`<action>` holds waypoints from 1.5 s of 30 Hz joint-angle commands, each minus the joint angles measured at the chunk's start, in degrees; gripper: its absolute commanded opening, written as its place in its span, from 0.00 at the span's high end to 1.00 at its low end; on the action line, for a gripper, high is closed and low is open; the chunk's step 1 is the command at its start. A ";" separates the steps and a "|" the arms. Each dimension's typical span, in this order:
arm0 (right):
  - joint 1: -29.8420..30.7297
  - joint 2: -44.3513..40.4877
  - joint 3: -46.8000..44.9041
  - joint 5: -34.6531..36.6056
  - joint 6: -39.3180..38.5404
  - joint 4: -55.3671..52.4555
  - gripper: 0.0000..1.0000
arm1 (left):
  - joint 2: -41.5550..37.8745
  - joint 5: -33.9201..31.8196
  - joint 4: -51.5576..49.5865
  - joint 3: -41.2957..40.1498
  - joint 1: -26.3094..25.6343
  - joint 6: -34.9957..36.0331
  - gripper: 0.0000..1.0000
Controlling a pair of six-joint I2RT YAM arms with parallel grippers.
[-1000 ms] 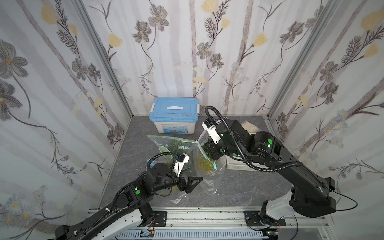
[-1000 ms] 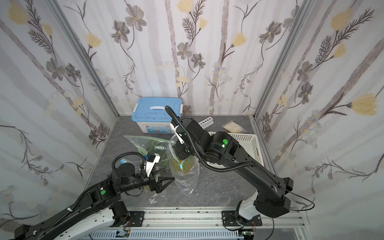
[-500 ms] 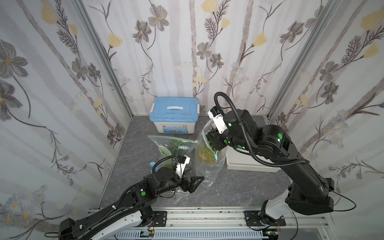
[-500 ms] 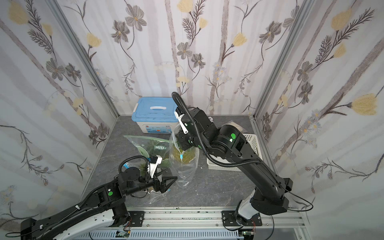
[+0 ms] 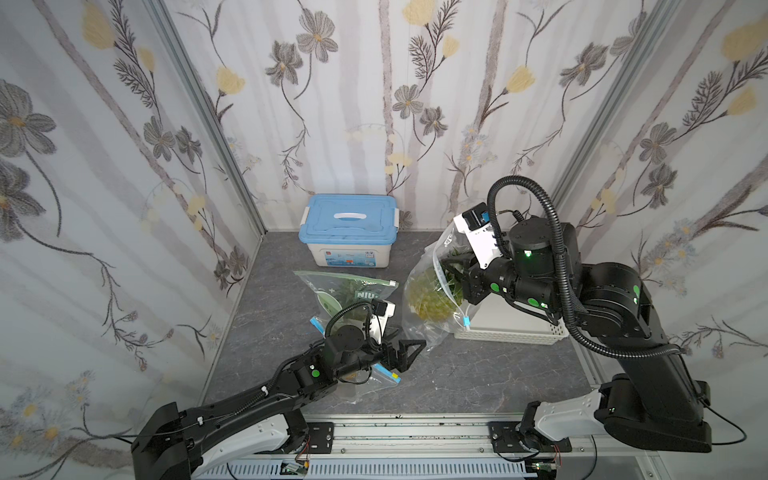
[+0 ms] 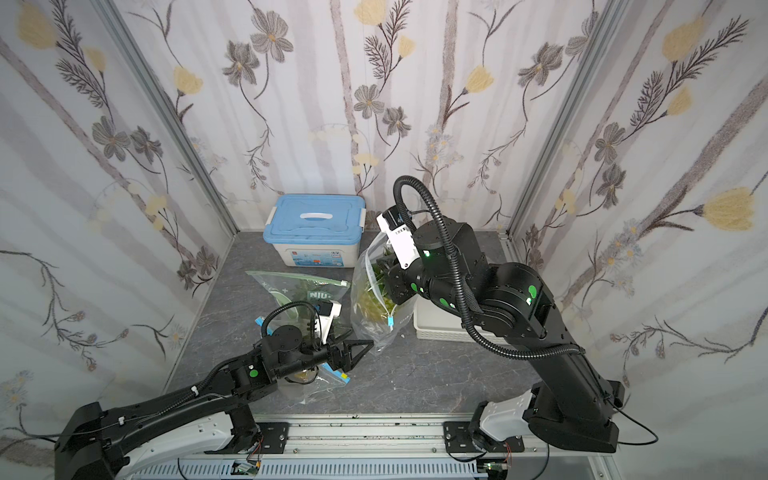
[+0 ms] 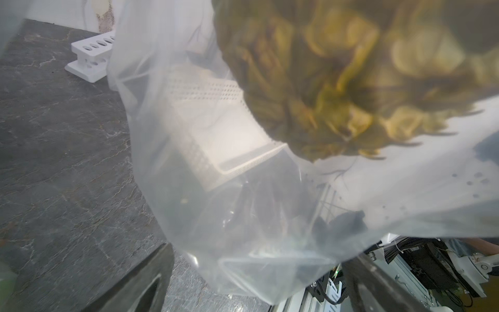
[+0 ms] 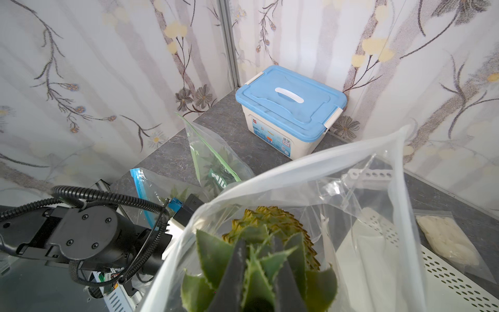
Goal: Open the zip-top bag and take out the pineapple
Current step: Pick up the pineapple from the zipper food storage bag.
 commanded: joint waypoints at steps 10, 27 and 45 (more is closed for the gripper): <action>0.00 -2.52 -1.06 -3.55 -1.17 12.78 1.00 | 9.72 -1.94 15.32 1.27 0.06 -3.99 0.04; -0.52 -7.72 -8.28 2.20 -0.62 13.96 1.00 | 2.36 -22.25 -4.00 4.83 0.06 -3.03 1.00; -2.43 -19.88 -13.15 10.78 1.47 10.93 1.00 | 27.63 -34.19 -9.19 9.32 0.12 -20.92 1.00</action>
